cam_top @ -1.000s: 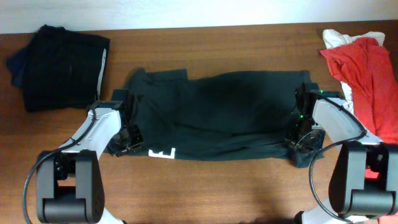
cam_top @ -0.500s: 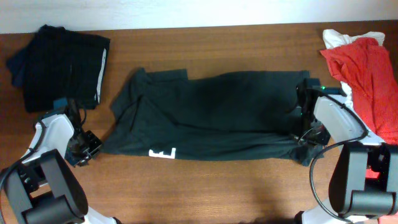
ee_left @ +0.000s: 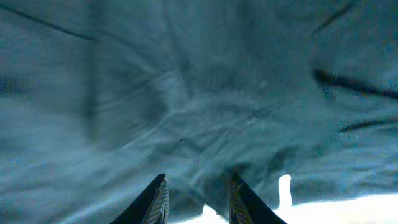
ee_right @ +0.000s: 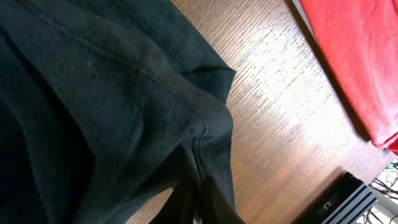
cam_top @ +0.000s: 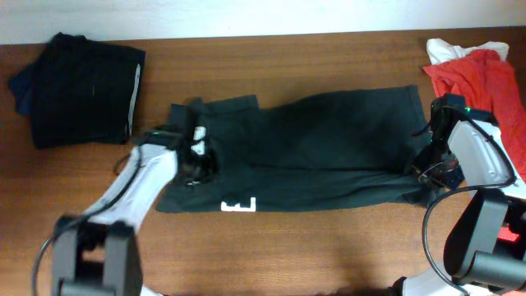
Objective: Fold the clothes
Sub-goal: 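Release and regrasp the shirt's side edges with both grippers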
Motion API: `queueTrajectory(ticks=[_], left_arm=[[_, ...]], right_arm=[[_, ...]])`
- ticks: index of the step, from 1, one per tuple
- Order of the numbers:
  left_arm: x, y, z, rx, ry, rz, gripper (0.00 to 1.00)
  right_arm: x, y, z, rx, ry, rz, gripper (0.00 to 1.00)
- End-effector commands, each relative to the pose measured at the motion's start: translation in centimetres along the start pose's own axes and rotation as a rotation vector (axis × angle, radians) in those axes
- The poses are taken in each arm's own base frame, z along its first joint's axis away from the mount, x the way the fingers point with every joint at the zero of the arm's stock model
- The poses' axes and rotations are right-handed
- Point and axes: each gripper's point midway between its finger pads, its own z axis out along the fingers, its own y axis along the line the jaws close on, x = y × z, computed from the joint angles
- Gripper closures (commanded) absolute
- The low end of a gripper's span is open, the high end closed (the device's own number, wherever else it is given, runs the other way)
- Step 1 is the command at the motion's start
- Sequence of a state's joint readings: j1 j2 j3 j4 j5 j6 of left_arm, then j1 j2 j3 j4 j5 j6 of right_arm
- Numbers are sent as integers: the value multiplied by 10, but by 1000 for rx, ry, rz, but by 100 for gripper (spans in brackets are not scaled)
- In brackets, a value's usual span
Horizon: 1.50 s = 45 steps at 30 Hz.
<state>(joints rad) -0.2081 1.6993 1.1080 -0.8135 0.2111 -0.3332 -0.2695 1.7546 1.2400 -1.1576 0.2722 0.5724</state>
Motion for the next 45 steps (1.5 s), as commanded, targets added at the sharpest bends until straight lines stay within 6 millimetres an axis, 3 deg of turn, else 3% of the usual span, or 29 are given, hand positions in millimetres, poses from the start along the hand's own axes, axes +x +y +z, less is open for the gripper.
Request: queueTrajectory(ticks=[1, 2, 5, 6, 7, 8, 12, 15, 16, 24, 28, 31, 33, 39, 44, 45], left_arm=[[18, 7, 44, -27, 133, -62, 70], [23, 17, 55, -67, 163, -88, 78], [25, 54, 72, -204, 190, -160, 79], [24, 68, 73, -231, 192, -188, 79], [22, 80, 72, -247, 189, -220, 79], [20, 94, 69, -268, 184, -256, 79], [22, 160, 50, -375, 181, -414, 80], [29, 187, 41, -372, 196, -530, 82], [31, 192, 39, -371, 198, -549, 82], [36, 197, 36, -373, 216, -573, 82], [36, 196, 37, -367, 217, -574, 82], [36, 195, 37, -361, 220, -575, 81], [36, 194, 37, -357, 220, -575, 82], [36, 193, 37, -353, 221, -576, 82], [36, 193, 37, -350, 221, -577, 82], [36, 193, 37, -350, 222, -576, 82]], right_arm=[[-4, 1, -6, -9, -13, 11, 94], [-4, 1, -6, -8, -13, 11, 94], [-2, 1, -6, -9, -8, 10, 92], [-1, 1, -6, -10, -1, 8, 82], [1, 3, -6, -21, 10, -6, 60], [5, 8, -7, -56, 30, -47, 48], [7, 12, -7, -76, 40, -71, 46], [21, 33, -11, -213, 110, -166, 25], [28, 41, -14, -265, 140, -199, 24], [60, 33, -34, -312, 188, -230, 31], [75, 27, -7, -264, 188, -235, 27], [102, 36, 10, -336, 267, -274, 32], [127, 46, 7, -459, 348, -403, 35], [142, 61, -9, -618, 389, -515, 36], [153, 71, -8, -608, 378, -573, 35], [155, 72, 1, -546, 369, -537, 35]])
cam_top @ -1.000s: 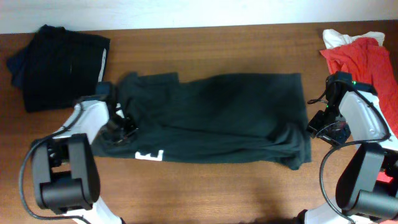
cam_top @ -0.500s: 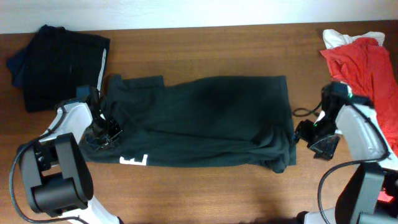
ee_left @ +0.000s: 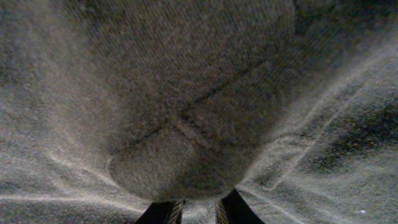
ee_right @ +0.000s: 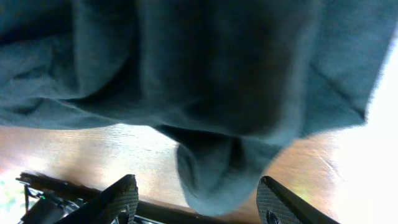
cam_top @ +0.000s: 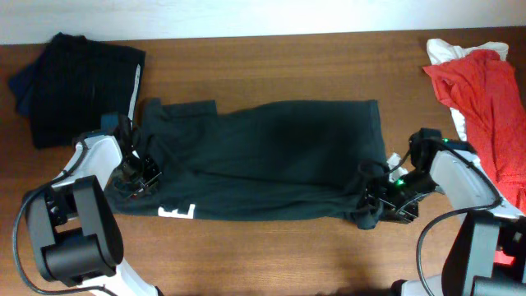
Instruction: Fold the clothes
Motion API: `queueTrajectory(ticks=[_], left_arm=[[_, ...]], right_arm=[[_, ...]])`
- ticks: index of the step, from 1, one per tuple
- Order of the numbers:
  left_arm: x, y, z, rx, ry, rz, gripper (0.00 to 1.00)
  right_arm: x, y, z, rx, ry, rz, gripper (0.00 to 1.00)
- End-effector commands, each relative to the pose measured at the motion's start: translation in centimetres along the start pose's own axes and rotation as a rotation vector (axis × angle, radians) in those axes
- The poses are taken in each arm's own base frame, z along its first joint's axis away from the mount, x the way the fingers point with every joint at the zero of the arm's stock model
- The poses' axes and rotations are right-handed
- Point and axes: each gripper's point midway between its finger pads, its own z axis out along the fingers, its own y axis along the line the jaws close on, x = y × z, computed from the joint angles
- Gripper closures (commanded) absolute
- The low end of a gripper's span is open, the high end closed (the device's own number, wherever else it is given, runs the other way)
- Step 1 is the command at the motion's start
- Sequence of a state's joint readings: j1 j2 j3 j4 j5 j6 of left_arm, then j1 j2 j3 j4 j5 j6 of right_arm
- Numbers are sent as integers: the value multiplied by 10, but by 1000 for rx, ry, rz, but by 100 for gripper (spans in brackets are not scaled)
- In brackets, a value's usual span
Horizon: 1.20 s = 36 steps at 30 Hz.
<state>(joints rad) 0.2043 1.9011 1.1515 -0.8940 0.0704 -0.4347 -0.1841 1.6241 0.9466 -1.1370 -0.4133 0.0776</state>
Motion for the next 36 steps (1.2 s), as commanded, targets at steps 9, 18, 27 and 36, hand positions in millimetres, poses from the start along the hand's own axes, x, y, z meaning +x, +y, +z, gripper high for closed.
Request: queueTrajectory(ticks=[9, 18, 27, 36], left_arm=[[17, 39, 33, -163, 83, -33, 82], [17, 38, 33, -159, 85, -33, 81], [17, 38, 33, -159, 84, -33, 81], [15, 33, 24, -146, 101, -34, 92]], right_arm=[[-1, -42, 19, 293, -59, 165, 55], [-10, -42, 19, 293, -101, 188, 96], [-33, -56, -83, 596, -275, 344, 96], [-22, -59, -90, 627, -256, 403, 16]])
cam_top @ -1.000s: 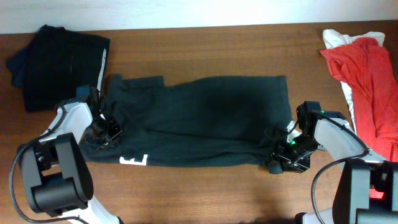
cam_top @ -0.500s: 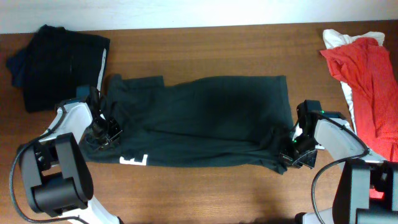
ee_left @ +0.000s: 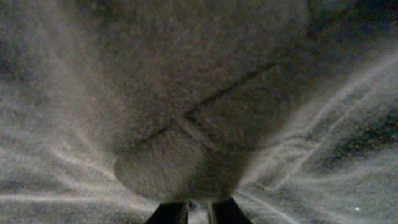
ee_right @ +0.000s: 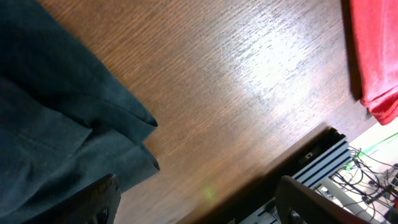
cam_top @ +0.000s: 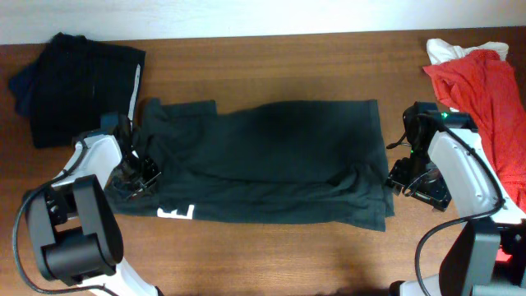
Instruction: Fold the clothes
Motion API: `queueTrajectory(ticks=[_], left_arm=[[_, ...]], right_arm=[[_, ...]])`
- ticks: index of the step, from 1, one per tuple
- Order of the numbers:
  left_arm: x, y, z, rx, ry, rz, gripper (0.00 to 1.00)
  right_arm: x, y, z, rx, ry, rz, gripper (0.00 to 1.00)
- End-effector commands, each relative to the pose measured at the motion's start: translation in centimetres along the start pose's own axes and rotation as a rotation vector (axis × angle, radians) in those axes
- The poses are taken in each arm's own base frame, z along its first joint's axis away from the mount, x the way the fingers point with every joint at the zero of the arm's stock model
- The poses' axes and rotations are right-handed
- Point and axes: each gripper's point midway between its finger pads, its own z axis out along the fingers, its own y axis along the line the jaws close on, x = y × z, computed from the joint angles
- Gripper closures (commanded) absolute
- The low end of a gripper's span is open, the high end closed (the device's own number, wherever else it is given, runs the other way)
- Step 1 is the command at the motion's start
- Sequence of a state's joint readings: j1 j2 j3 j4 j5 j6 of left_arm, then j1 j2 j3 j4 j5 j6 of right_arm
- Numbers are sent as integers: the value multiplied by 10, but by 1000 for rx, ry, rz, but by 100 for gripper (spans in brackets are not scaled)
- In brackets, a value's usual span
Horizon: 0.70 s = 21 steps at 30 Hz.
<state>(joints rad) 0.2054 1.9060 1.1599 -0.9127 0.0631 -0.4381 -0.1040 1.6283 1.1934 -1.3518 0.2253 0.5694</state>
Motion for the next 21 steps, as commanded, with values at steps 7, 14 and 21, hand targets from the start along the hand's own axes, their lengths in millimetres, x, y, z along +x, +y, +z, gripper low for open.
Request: queueTrajectory(ticks=[7, 14, 21], left_arm=[[12, 8, -46, -85, -7, 21, 95], [71, -56, -43, -51, 46, 267, 96], [39, -7, -50, -242, -53, 168, 95]], right_arm=[[13, 75, -29, -431, 40, -342, 58], [45, 133, -17, -470, -2, -503, 90], [45, 133, 17, -382, 39, -480, 95]])
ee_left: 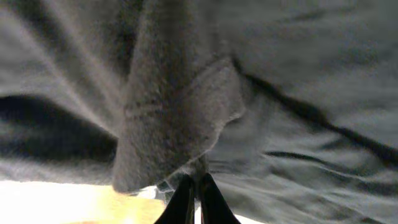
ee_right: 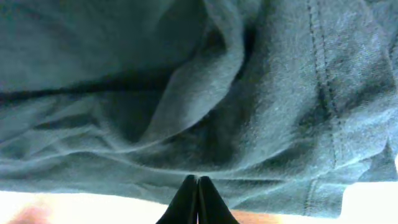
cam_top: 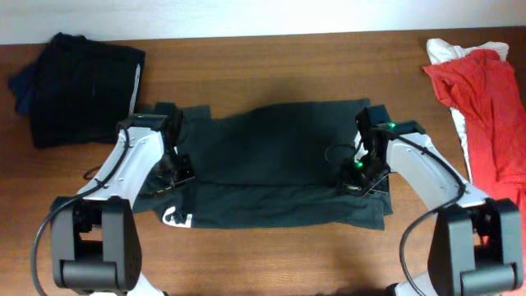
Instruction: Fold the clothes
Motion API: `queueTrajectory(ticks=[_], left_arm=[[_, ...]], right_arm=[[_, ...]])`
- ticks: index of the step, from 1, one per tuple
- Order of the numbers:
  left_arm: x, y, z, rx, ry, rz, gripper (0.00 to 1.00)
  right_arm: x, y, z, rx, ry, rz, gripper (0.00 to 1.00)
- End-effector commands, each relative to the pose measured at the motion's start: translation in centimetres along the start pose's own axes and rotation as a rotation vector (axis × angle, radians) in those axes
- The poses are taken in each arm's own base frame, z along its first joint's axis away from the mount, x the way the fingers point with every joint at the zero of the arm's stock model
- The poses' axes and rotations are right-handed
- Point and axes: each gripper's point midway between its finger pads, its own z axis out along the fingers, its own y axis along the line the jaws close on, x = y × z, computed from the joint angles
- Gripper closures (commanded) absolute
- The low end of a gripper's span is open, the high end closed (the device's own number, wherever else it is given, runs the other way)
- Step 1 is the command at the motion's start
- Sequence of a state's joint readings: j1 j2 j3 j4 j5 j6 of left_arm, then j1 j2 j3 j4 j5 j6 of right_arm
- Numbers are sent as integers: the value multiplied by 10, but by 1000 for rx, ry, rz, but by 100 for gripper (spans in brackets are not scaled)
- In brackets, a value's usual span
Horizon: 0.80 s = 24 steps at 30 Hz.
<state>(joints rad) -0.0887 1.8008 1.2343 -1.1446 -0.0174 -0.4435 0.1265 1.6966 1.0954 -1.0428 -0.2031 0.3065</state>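
Note:
A dark green shirt (cam_top: 271, 164) lies stretched across the middle of the table, doubled lengthwise, with a white print (cam_top: 177, 218) at its lower left edge. My left gripper (cam_top: 175, 168) sits on the shirt's left part, shut on a raised fold of the cloth (ee_left: 174, 124); its tips (ee_left: 193, 186) meet under that fold. My right gripper (cam_top: 356, 177) rests on the shirt's right part, a little in from the hem (ee_right: 323, 93), and its tips (ee_right: 198, 190) are closed against the cloth.
A folded stack of black clothes (cam_top: 78, 90) lies at the back left corner. A red garment (cam_top: 485, 90) over a white one (cam_top: 460, 49) is heaped at the right edge. Bare wood (cam_top: 271, 255) runs along the front of the table.
My right gripper was open over bare table beside the shirt's right edge; now it is shut on the shirt farther left. The left gripper, still shut on cloth, has moved right, bunching the left end inward.
First both grippers held the shirt's ends, with the shirt lying farther right. Then the shirt lay shifted left and my right gripper stood open at its lower right corner. After that it was off the cloth. Now both are shut on the shirt, closer together.

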Motion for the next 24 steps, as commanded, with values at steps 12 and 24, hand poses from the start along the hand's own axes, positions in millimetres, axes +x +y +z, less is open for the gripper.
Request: queueTrajectory(ticks=[12, 24], left_arm=[[-12, 74, -49, 90, 18, -203, 63], [22, 25, 44, 97, 45, -47, 74]], right_arm=[[2, -7, 5, 37, 13, 9, 64], [-14, -41, 23, 193, -107, 120, 91]])
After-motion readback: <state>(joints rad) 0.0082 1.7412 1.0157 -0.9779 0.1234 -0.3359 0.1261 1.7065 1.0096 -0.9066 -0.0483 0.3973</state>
